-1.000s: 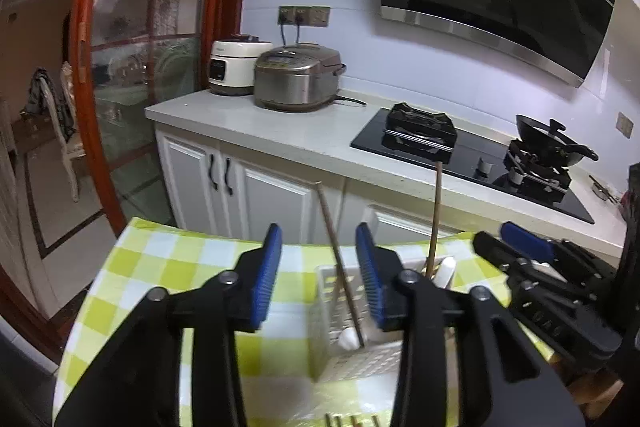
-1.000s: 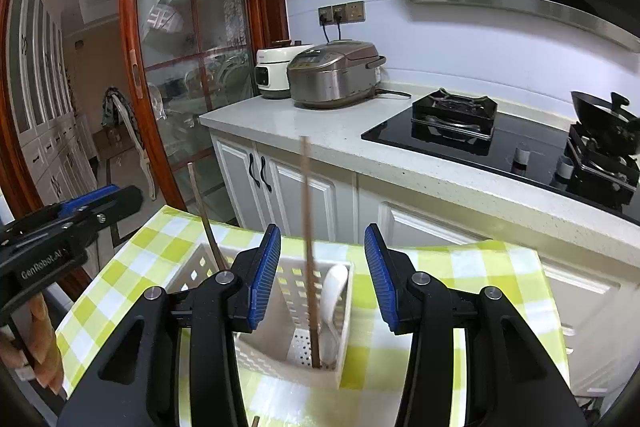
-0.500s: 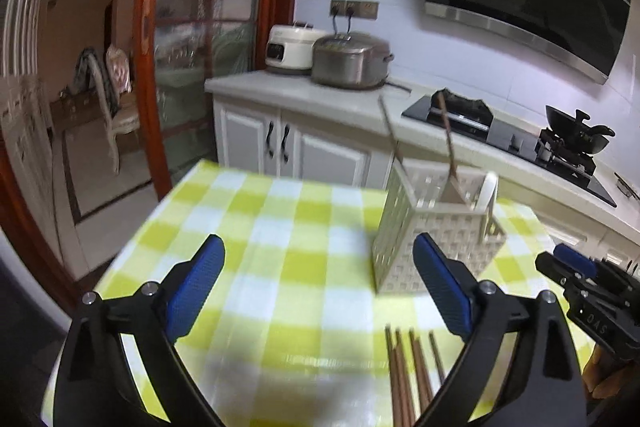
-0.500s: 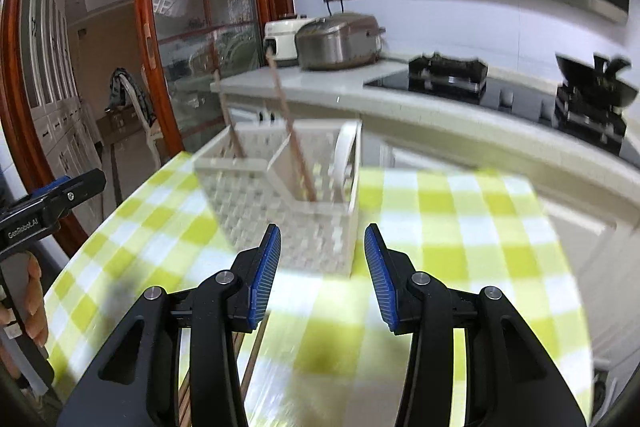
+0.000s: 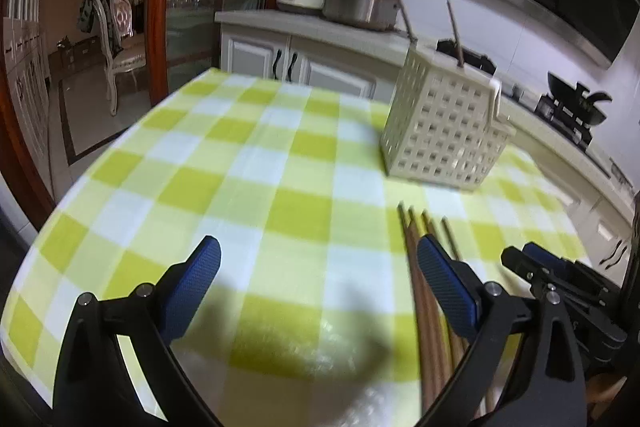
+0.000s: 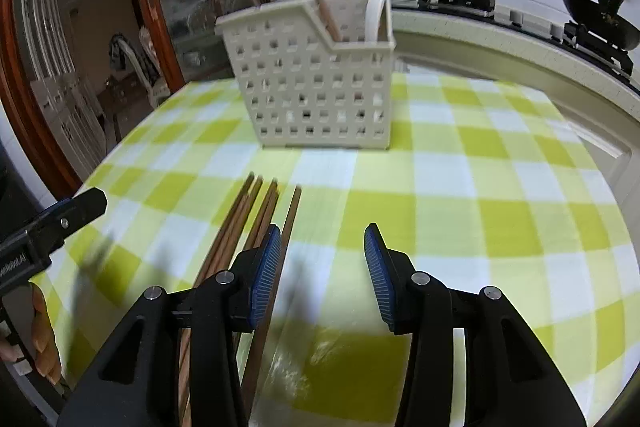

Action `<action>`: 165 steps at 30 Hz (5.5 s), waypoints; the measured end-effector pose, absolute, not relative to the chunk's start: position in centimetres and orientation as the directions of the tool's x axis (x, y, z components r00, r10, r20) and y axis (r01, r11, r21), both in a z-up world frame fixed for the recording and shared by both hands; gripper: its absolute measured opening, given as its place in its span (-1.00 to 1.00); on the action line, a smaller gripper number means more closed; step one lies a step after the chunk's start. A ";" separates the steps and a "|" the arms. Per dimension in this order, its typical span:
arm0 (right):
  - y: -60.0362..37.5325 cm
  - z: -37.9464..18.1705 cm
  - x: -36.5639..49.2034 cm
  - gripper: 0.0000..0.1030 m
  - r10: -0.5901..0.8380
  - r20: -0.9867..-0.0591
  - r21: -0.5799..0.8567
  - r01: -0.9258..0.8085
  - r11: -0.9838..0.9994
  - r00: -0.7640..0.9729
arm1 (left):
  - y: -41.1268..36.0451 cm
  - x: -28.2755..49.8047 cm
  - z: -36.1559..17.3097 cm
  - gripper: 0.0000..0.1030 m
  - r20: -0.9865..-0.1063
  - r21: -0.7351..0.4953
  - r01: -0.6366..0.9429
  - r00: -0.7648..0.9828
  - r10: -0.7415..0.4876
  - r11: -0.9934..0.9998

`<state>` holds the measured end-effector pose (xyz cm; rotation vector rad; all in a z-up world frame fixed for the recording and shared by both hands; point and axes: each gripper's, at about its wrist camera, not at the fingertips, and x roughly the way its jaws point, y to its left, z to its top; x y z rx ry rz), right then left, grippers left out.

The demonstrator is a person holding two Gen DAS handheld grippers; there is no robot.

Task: Organize utensils
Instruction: 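Open both tools to drop the chopsticks into the caddy, then withdraw, then close the right tool on one chopstick while the left tool closes on another, then lift both held chopsticks upright and carry them above the white caddy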

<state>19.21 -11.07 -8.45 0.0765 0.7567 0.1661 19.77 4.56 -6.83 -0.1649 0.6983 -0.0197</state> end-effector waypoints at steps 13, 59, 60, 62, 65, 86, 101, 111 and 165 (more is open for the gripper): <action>-8.7 -10.2 21.0 -0.50 0.166 -0.736 0.094 -0.143 0.985 0.656 | 4.4 19.6 -7.7 0.85 -0.626 -0.043 -0.061 0.779 0.021 0.997; -12.0 -9.8 20.6 -0.88 0.183 -0.734 0.119 -0.141 0.983 0.654 | -2.7 26.5 -11.4 0.37 -0.788 0.011 0.138 0.611 -0.077 0.990; -12.1 -9.8 20.5 -0.88 0.183 -0.734 0.120 -0.141 0.983 0.654 | -2.9 26.6 -11.4 0.36 -0.789 0.014 0.140 0.610 -0.075 0.990; -12.2 -9.7 20.5 -0.88 0.185 -0.733 0.123 -0.140 0.982 0.654 | -3.2 26.7 -11.4 0.36 -0.788 0.021 0.144 0.611 -0.072 0.989; -12.3 -9.7 20.4 -0.88 0.186 -0.732 0.126 -0.138 0.982 0.656 | -3.1 26.8 -11.5 0.29 -0.790 0.001 0.138 0.607 -0.083 0.990; -12.3 -9.8 20.3 -0.88 0.189 -0.735 0.131 -0.137 0.982 0.651 | -3.6 26.4 -11.7 -0.85 -0.784 0.010 0.181 0.612 -0.104 0.983; -12.6 -6.3 18.2 -0.88 0.203 -0.645 0.135 -0.152 0.979 0.737 | -2.9 22.5 -6.5 -0.88 -0.632 -0.019 0.189 0.759 -0.158 0.982; -12.7 -4.0 16.5 -0.88 0.197 -0.583 0.128 -0.150 0.980 0.789 | -2.0 20.1 -3.6 -0.88 -0.567 -0.039 0.184 0.805 -0.173 0.982; -12.2 4.1 12.1 -0.88 0.174 -0.343 0.040 -0.171 0.984 0.923 | -2.8 15.3 4.2 -0.88 -0.390 0.022 0.209 0.902 -0.184 0.978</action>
